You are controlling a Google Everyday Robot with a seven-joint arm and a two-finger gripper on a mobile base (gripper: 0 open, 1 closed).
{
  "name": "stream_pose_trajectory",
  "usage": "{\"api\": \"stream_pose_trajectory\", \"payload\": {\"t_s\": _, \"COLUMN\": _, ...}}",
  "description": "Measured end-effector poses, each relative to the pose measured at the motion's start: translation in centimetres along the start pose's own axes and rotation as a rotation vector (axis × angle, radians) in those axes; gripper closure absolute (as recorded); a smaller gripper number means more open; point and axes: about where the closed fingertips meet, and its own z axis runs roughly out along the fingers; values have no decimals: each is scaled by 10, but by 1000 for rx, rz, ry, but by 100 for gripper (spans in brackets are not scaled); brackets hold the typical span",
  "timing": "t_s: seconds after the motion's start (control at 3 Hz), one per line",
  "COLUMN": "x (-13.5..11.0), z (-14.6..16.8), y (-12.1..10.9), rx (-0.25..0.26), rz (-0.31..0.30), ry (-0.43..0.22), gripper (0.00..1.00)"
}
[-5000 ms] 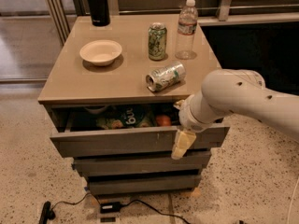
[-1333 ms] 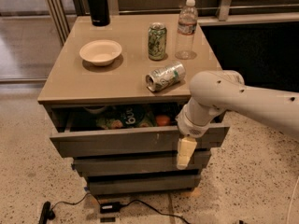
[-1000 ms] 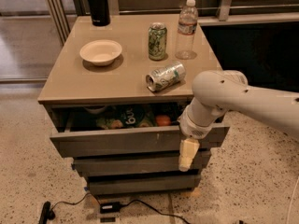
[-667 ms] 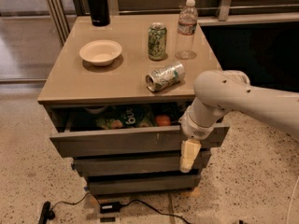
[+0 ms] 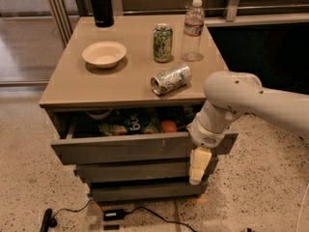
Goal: Open top drawer
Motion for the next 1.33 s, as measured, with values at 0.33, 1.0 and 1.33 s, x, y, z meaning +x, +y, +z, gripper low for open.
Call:
{"api": "stream_pose_trajectory", "payload": {"t_s": 0.33, "x": 2, "z": 0, "y": 9, "rx": -40, "rz": 6, "ry": -6, "gripper": 0}}
{"api": "stream_pose_trajectory", "payload": {"t_s": 1.0, "x": 22, "z": -17, "y": 47, "rx": -126, "rz": 52, "ry": 8, "gripper": 0}}
{"api": "stream_pose_trajectory", "payload": {"t_s": 1.33, "x": 28, "z": -27, "y": 60, "rx": -151, "rz": 63, "ry": 23, "gripper": 0}}
